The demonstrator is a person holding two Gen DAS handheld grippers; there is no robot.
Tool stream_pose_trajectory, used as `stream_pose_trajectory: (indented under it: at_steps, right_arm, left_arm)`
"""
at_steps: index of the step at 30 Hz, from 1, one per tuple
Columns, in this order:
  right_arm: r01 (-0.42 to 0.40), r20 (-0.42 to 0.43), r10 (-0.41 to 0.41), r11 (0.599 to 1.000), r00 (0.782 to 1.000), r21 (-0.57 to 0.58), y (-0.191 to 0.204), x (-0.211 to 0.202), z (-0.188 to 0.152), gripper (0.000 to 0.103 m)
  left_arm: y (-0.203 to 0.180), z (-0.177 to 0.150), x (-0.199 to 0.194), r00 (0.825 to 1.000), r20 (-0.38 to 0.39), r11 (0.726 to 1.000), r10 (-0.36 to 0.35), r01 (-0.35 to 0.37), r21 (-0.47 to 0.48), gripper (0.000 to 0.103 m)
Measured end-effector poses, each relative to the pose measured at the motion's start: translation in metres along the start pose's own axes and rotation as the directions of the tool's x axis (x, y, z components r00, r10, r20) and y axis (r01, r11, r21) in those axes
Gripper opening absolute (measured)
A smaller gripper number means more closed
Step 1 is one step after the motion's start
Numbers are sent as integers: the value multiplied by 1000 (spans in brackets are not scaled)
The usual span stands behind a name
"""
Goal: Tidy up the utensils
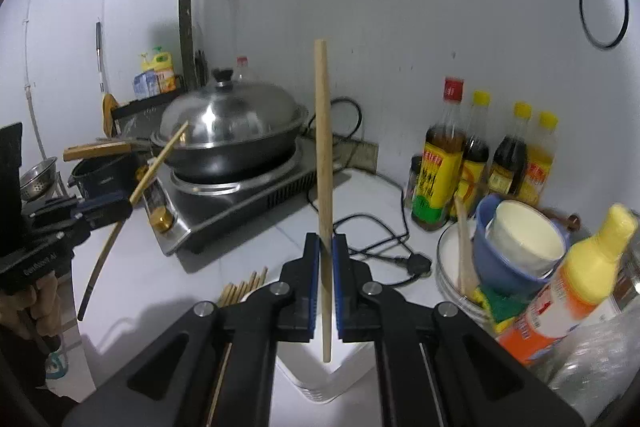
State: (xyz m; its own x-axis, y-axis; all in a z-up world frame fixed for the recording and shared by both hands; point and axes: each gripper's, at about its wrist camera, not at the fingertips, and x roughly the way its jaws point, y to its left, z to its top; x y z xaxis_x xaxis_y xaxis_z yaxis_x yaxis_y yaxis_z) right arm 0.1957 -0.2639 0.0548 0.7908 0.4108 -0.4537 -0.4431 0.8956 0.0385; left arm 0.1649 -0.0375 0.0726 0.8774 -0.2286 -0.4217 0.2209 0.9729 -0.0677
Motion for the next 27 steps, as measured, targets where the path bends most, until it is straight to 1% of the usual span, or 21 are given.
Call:
stream_pose_trajectory:
  at_steps: [3,4,5,6,7,8,13,15,17,19,22,25,27]
  right_arm:
    - [-3,-29,3,1000,1000,10,-2,14,-7,6]
    - [-5,-33,6,1000,999,12,-3,17,-8,11]
    - [-4,-36,5,1000,999,16,-5,21,-9,24]
    - [3,-34,-3,1000,999,22,-7,24,-10,32]
    - [11,-32,-10,1000,999,27,-8,25,-11,48]
    - [13,-26,-12,999,1000,32,-10,26,-13,51]
    - [0,-11,0,998,1000,57,-22,20,-19,51]
    - [-1,-4,1,997,1000,80,-30,15,-21,51]
    - [-2,6,1,994,1000,110,-37,10,-25,58]
    - [-5,9,4,992,1000,129,-44,8,-31,60]
    - [7,13,-9,990,1000,143,-52,5,-37,61]
    - [-8,36,1,983,999,185,-67,0,-42,63]
    - [-21,51,10,978,999,206,-74,-2,-44,64]
  left_arm:
    - [-2,0,9,1000,-9,999,-25,24,-23,6]
    - [-3,1,12,1000,-10,999,-26,26,-29,6]
    - [-4,2,14,1000,-9,999,-27,27,-32,6]
    - [-6,3,16,999,-7,999,-31,31,-36,6]
    - [-8,5,18,999,1,998,-38,38,-42,6]
    - [-10,7,19,999,7,998,-41,42,-45,6]
    - [-20,17,32,997,27,993,-77,79,-83,6]
    - [-26,22,43,995,18,990,-100,102,-95,6]
    - [-36,26,59,994,-7,988,-110,109,-106,6]
    - [-42,30,70,992,-12,984,-126,124,-126,6]
    - [-52,39,83,992,9,982,-125,125,-144,6]
    - [-62,48,97,993,31,978,-115,119,-170,6]
    - [-68,53,106,994,61,973,-90,101,-207,6]
